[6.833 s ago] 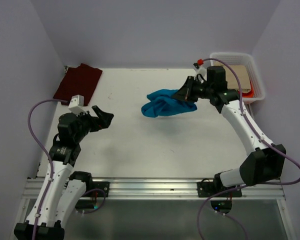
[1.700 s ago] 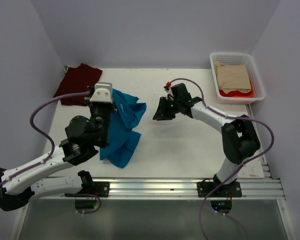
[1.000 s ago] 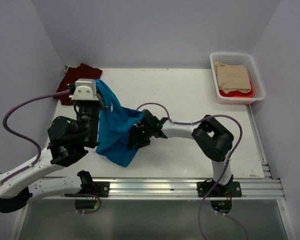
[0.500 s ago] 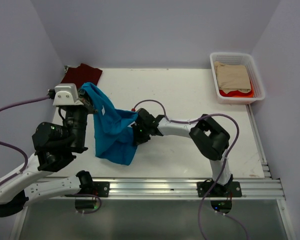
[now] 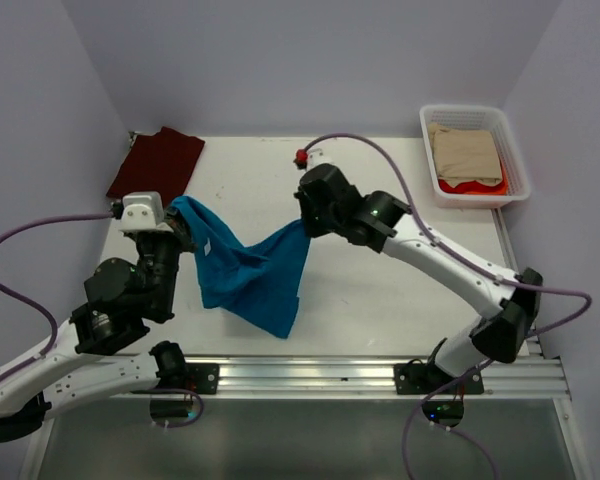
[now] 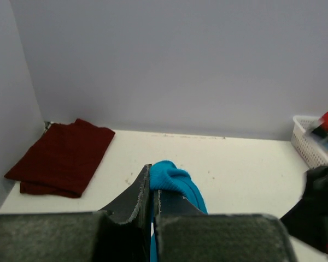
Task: Fold and stack the t-shirts
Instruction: Flatten the tshirt out
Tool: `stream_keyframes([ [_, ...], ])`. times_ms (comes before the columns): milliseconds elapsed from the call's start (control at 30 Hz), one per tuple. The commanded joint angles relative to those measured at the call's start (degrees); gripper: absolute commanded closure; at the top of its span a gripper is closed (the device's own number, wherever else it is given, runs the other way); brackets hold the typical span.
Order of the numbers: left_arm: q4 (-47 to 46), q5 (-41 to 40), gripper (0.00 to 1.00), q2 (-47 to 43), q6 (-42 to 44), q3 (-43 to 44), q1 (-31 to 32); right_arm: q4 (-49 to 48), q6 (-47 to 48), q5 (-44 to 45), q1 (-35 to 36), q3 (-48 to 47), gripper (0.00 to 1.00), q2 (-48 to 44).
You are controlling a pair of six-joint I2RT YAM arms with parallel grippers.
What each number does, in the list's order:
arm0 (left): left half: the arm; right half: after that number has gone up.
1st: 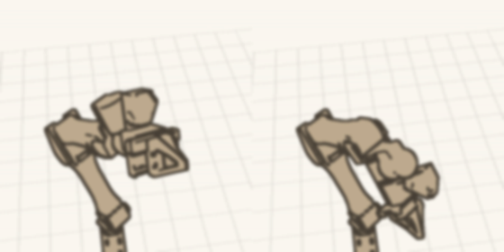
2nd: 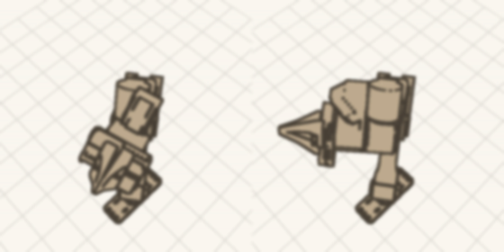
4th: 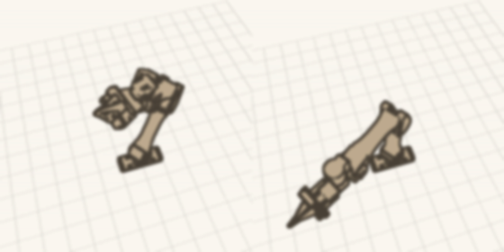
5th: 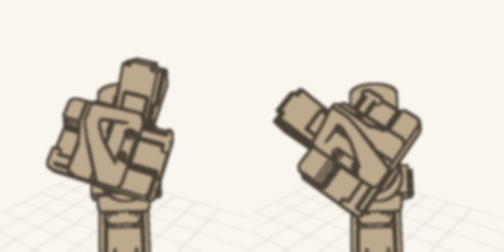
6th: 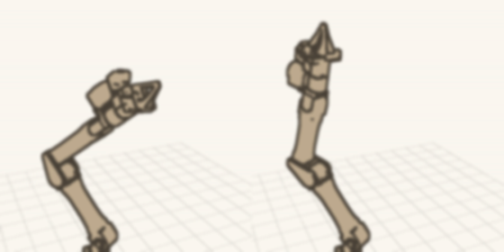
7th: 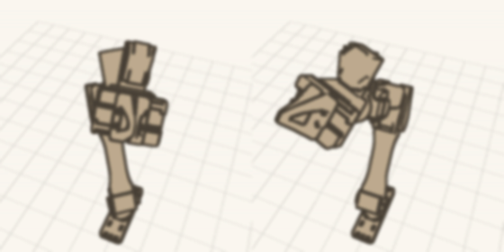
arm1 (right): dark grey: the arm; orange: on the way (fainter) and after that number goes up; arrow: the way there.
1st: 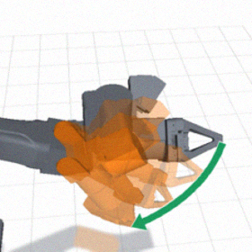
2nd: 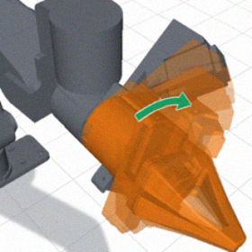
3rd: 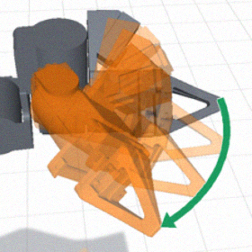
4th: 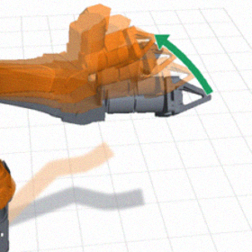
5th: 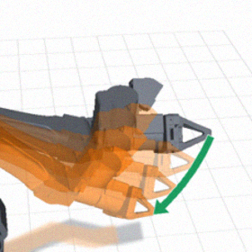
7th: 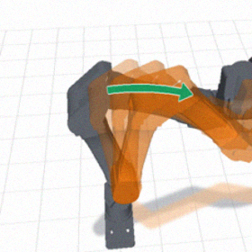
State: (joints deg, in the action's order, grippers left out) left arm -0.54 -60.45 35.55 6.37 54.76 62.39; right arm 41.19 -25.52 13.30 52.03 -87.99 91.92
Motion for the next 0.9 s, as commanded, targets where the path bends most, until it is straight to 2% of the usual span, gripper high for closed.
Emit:
stream_keyframes([
  [0, 9.30, -2.65, 1.00, -1.09, -11.36, -2.20, 0.36, 9.95, 4.94, 14.96, -0.79, -5.52, 1.00, -7.80],
  [200, 18.53, -6.09, 1.00, -2.59, -22.62, -4.05, 0.36, 16.72, 8.11, 29.29, -2.28, -13.34, 1.00, -15.96],
  [333, 24.25, -6.70, 1.00, -2.07, -30.86, -5.10, 0.36, 19.71, 10.22, 35.81, -2.37, -19.40, 1.00, -18.88],
  [500, 33.47, -5.83, 1.00, 0.22, -40.46, -6.33, 0.36, 21.03, 11.98, 38.73, -2.37, -21.70, 1.00, -20.90],
  [567, 35.59, -4.95, 0.88, 1.09, -43.54, -6.69, 0.36, 21.83, 11.90, 38.73, -2.37, -22.14, 1.00, -21.25],
  [600, 36.47, -4.51, 0.65, 1.36, -44.85, -6.86, 0.36, 21.92, 11.81, 38.64, -2.37, -22.14, 1.00, -21.34],
  [667, 37.45, -2.67, 0.38, 1.45, -48.11, -7.30, 0.36, 21.83, 11.81, 38.64, -2.37, -21.70, 1.00, -21.61],
  [700, 37.10, -0.66, 0.14, 1.45, -48.38, -8.08, 0.36, 21.83, 11.81, 38.56, -2.37, -21.53, 1.00, -21.69],
  [767, 32.57, 2.59, 0.07, 1.45, -45.68, -9.14, 0.36, 21.48, 11.89, 37.86, -2.37, -20.91, 1.00, -21.52],
  [800, 28.61, 10.01, 0.07, 1.36, -41.48, -11.41, 0.36, 21.30, 11.89, 37.85, -2.37, -20.30, 1.00, -21.34],
  [833, 21.61, 14.96, 0.07, 2.23, -32.04, -12.56, 0.36, 21.13, 11.89, 37.68, -2.37, -19.95, 1.00, -21.17],
  [867, 19.80, 19.70, 0.07, 3.11, -29.08, -13.18, 0.36, 21.04, 11.81, 37.24, -2.37, -19.68, 1.00, -20.99],
])
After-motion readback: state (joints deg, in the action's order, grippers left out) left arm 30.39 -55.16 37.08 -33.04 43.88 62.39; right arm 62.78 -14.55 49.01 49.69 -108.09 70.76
